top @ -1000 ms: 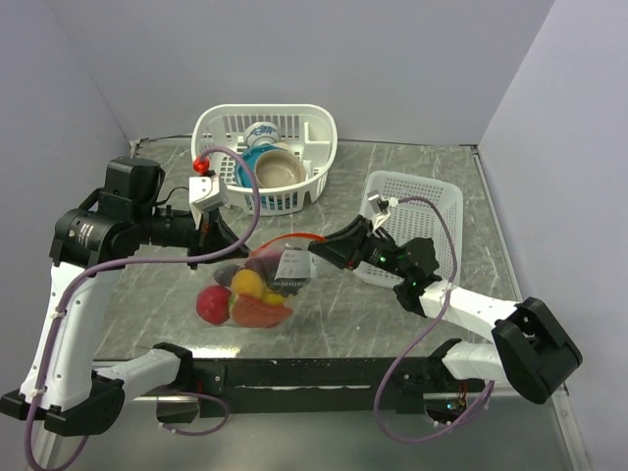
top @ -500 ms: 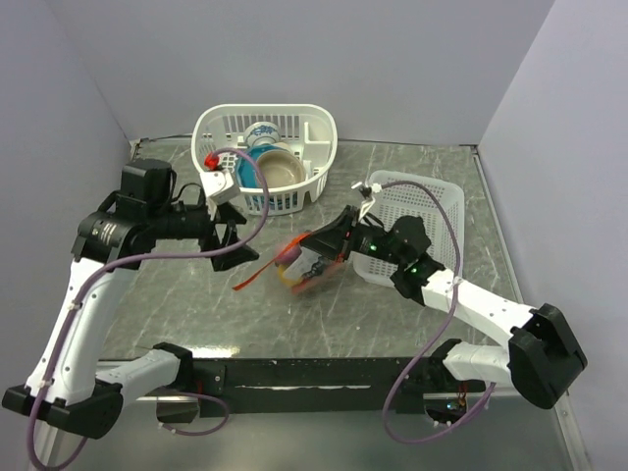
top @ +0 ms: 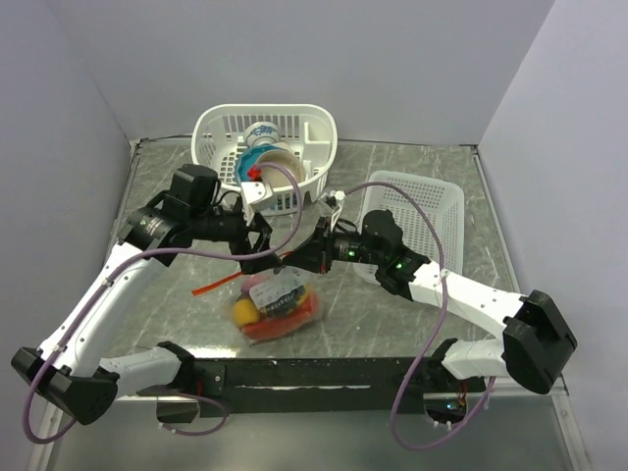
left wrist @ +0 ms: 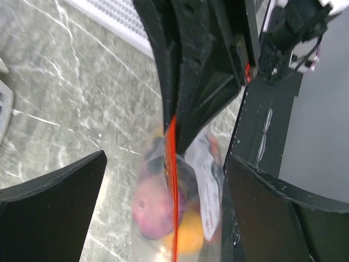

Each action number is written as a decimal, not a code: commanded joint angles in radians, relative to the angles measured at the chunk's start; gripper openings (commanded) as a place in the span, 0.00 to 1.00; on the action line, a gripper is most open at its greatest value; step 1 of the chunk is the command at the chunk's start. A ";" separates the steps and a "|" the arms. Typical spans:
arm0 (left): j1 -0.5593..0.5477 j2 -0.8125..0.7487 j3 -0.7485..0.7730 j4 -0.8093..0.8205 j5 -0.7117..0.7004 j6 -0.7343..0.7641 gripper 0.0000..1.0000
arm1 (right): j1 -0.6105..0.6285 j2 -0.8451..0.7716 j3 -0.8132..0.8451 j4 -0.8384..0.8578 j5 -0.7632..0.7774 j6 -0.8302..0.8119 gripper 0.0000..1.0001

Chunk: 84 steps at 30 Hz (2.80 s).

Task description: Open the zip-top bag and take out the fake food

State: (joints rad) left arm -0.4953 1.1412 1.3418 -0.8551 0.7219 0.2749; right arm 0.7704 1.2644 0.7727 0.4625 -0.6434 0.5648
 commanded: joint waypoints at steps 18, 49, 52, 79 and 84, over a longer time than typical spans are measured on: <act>-0.124 0.028 -0.072 0.054 -0.288 0.061 0.07 | 0.020 0.027 0.143 -0.127 -0.019 -0.108 0.40; -0.126 0.104 0.220 -0.450 0.250 0.242 0.31 | 0.017 -0.372 -0.153 -0.008 0.114 -0.207 0.82; -0.163 0.095 0.166 -0.510 0.281 0.299 0.65 | 0.017 -0.388 -0.174 -0.013 0.132 -0.203 0.82; -0.466 0.275 -0.438 0.225 -0.378 0.139 0.77 | 0.445 -0.863 -0.487 -0.486 0.499 0.213 0.93; -0.444 0.388 -0.406 0.206 -0.406 0.167 0.01 | 0.455 -0.838 -0.477 -0.479 0.514 0.196 0.92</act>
State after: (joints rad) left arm -0.9588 1.4662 0.9047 -0.6754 0.3420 0.4118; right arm 1.2152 0.4114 0.2863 -0.0349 -0.1722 0.7574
